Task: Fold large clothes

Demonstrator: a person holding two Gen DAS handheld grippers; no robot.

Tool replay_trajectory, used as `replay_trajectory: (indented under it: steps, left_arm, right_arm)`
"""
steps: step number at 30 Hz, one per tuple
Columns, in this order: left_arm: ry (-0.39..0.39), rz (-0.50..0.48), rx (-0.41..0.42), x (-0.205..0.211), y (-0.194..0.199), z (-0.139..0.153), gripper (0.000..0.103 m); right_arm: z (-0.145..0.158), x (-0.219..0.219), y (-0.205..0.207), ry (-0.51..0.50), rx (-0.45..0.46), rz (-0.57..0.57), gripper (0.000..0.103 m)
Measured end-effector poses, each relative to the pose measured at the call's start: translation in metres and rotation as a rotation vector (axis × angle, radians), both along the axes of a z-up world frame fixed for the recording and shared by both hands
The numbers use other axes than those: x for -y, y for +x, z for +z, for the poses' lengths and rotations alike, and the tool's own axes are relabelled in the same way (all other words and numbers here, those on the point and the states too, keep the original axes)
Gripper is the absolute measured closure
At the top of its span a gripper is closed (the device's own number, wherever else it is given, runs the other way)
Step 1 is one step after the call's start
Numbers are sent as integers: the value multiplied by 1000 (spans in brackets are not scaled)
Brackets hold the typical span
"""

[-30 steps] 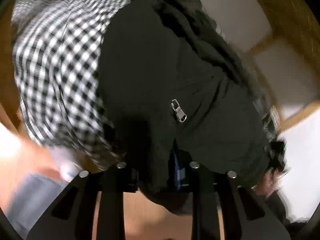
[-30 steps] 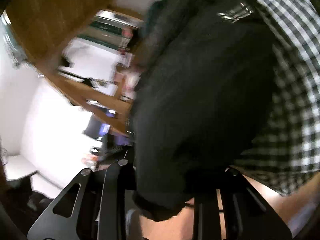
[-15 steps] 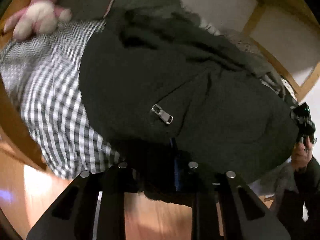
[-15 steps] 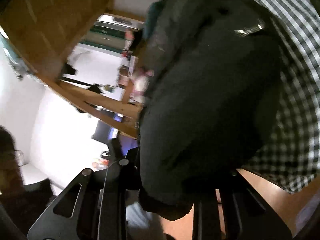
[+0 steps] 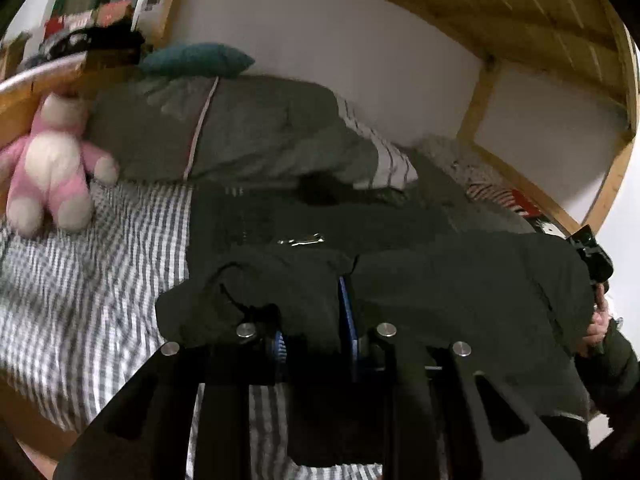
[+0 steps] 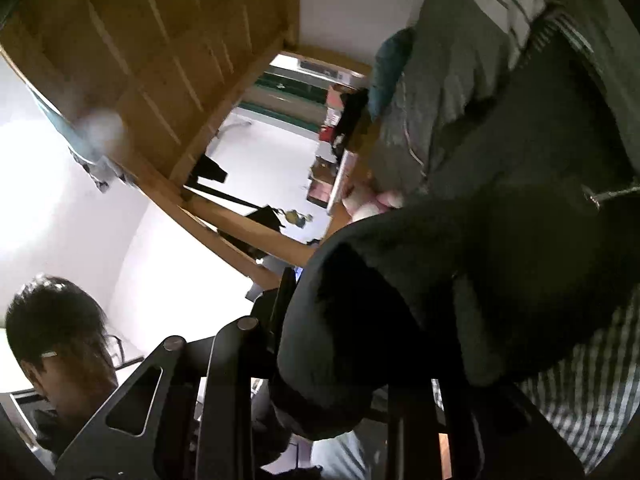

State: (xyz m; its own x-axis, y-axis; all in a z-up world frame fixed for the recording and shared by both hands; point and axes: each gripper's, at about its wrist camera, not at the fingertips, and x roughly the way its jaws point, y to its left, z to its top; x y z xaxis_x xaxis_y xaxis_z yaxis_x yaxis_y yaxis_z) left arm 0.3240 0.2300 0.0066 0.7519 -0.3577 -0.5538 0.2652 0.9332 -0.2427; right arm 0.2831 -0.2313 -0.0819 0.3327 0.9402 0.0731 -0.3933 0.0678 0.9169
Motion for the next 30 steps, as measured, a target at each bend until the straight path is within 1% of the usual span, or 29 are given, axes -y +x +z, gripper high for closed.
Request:
replay_trajectory:
  steps: [2, 3, 4, 7, 9, 10, 12, 14, 16, 18, 20, 21, 24, 25, 27, 28, 30]
  left_arm:
    - [-12, 3, 15, 5, 12, 12, 81]
    - [-20, 4, 19, 5, 20, 18, 81]
    - [-30, 6, 23, 5, 35, 24, 81]
    - [-67, 17, 1, 3, 74, 30, 81]
    - [-102, 27, -19, 0, 104, 34, 81]
    - [-104, 33, -24, 0, 123, 37, 81]
    - [-74, 40, -25, 2, 153, 36, 81]
    - [-67, 52, -58, 1, 195, 29, 81]
    - [-51, 53, -120, 4, 233, 13, 79]
    - [-38, 50, -196, 8, 273, -11, 78]
    - [-34, 70, -287, 7, 304, -37, 78]
    - [-62, 83, -325, 3, 318, -50, 78]
    - [-142, 96, -383, -9, 344, -74, 78]
    - [-156, 92, -387, -10, 348, -79, 78]
    - [-153, 85, -376, -8, 354, -84, 78]
    - [-137, 80, -363, -4, 356, -85, 78]
    - [-119, 71, -341, 2, 358, -87, 78]
  right_arm:
    - [11, -1, 17, 19, 6, -1, 78]
    - [19, 6, 22, 28, 6, -2, 78]
    - [22, 6, 31, 38, 0, -6, 78]
    - [31, 5, 76, 66, -66, -36, 78]
    - [33, 5, 110, 71, -90, -65, 78]
    - [35, 6, 127, 72, -105, -83, 78]
    - [35, 4, 159, 65, -128, -119, 78]
    - [28, 4, 194, 44, -208, -175, 78]
    - [2, 4, 240, 29, -365, -230, 77]
    - [-29, 5, 281, -13, -531, -276, 77]
    - [-50, 4, 313, -77, -641, -263, 76]
    - [-52, 5, 323, -93, -654, -256, 76]
    - [-31, 9, 343, -163, -671, -188, 74]
    - [-18, 12, 346, -182, -639, -162, 74]
    - [17, 12, 342, -327, -528, -120, 74]
    - [26, 12, 336, -350, -491, -99, 74]
    - [39, 21, 328, -361, -450, -78, 69]
